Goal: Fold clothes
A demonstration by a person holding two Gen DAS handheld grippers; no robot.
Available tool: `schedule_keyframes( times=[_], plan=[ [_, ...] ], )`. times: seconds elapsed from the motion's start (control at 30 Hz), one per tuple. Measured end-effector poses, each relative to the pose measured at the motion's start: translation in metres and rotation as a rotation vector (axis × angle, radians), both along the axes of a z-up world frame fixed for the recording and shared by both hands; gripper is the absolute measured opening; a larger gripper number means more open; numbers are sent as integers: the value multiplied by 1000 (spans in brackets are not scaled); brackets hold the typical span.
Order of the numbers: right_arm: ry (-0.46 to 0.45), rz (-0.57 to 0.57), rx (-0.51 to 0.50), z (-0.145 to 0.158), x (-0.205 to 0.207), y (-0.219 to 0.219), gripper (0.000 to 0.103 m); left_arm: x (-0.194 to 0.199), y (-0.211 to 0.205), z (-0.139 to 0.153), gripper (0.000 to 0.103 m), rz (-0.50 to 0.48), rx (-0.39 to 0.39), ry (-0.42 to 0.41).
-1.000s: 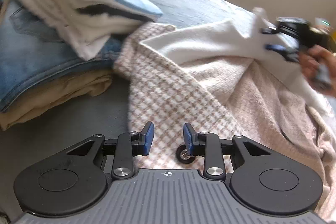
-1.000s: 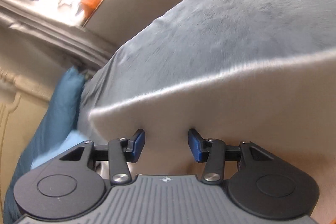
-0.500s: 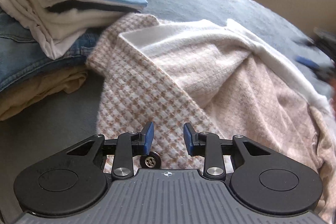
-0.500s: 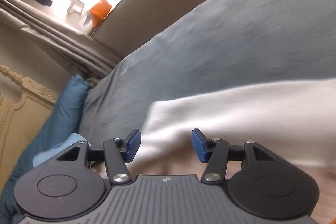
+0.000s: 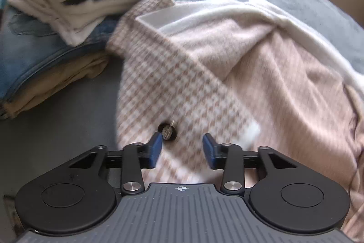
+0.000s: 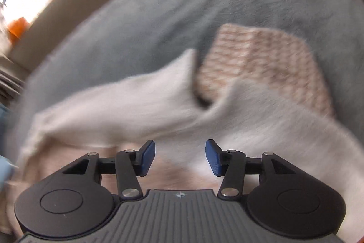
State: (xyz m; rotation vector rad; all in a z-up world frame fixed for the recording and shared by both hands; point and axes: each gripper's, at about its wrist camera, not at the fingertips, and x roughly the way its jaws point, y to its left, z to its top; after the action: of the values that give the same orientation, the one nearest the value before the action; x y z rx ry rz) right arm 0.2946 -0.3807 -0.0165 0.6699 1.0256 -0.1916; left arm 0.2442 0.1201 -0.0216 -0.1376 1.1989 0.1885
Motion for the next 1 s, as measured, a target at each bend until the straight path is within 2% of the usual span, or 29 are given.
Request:
schedule_keyframes(
  times=[0.03,0.1,0.3,0.4,0.57,0.67,0.77,0.83,0.87,0.9,0.93,1.0],
  plan=[
    [-20,26,37,4,1,9,53,-8,-2,3,60,1,3,3],
    [-38,167,96,7,2,38,54,-22,-7,5,68,-1,10,9],
    [-73,666,259,11,7,135,56,-27,-35,-10,68,-55,112,35],
    [-118,860,259,21,-6,180,56,-24,-38,-25,67,-47,140,17],
    [-120,936,253,18,-27,216,56,-22,-42,-51,67,-100,187,59],
    [-83,890,265,18,-36,217,56,-20,-45,-62,66,-168,268,75],
    [-48,833,245,19,-42,216,56,-19,-44,-70,64,-265,315,68],
    [-31,793,225,19,-45,218,56,-20,-35,-73,51,-282,324,66],
    [-22,772,218,19,-47,220,56,-20,-27,-73,48,-261,313,66],
    [-13,758,206,20,-49,224,56,-20,-19,-73,41,-240,302,66],
    [-2,749,190,20,-51,230,56,-20,-7,-72,29,-193,279,63],
    [20,731,158,21,-56,241,56,-20,25,-62,16,-58,206,39]
  ],
)
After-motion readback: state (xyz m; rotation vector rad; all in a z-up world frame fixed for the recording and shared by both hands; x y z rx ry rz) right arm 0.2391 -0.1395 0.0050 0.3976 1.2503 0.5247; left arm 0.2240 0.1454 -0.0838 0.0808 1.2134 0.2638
